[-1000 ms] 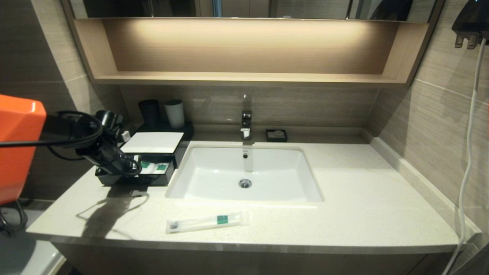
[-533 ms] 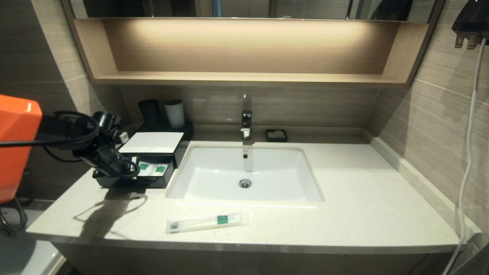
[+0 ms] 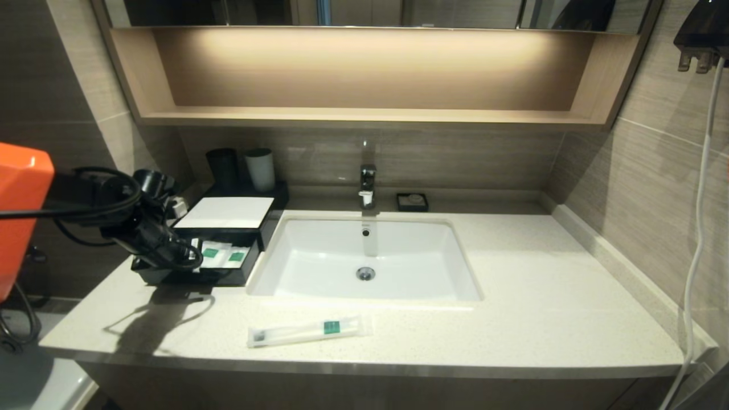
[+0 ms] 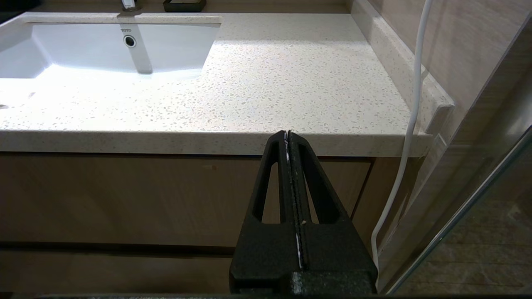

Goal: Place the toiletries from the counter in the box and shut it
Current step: Open the drawer

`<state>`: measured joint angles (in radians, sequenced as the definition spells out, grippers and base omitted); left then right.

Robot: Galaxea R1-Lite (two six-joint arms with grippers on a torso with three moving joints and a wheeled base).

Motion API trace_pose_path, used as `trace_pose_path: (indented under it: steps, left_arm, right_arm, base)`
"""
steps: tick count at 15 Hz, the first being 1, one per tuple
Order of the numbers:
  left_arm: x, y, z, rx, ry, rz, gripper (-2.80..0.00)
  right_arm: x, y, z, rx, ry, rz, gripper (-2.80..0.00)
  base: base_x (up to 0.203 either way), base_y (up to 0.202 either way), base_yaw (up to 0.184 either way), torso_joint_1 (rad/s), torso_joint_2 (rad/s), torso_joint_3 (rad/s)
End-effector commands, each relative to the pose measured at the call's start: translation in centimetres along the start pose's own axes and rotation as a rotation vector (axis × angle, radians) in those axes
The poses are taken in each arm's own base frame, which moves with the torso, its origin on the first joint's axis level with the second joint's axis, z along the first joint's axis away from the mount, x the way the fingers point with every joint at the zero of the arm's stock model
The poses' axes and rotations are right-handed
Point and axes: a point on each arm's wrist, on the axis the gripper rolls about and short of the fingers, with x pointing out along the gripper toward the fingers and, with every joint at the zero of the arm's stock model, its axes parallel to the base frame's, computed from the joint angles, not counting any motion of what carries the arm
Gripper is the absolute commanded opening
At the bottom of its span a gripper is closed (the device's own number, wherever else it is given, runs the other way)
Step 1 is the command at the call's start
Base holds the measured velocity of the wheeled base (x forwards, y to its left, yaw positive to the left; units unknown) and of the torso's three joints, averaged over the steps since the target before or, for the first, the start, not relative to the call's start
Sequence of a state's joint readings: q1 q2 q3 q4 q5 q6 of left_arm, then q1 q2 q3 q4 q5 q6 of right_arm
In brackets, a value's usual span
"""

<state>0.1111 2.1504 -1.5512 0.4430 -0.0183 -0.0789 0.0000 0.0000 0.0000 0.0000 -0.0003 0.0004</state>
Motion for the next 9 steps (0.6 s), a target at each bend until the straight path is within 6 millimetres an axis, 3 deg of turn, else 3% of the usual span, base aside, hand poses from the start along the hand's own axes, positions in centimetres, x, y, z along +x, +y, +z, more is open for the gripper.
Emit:
trace_pose_path:
  steps: [1, 9]
  left_arm:
    - [-0.2, 0.0, -0.1, -0.002, 0.002, 0.001, -2.80]
    - [-1.1, 0.1, -1.4, 0.007, 0.024, 0.002, -2.80]
  right_arm:
    - [0.0, 0.0, 0.0, 0.000, 0.000, 0.000, -2.80]
    - [0.0, 0.0, 0.0, 0.000, 0.000, 0.000, -2.80]
  base:
    - [0.000, 0.000, 0.000, 0.000, 0.00, 0.000]
    - [0.000, 0.000, 0.000, 0.000, 0.00, 0.000]
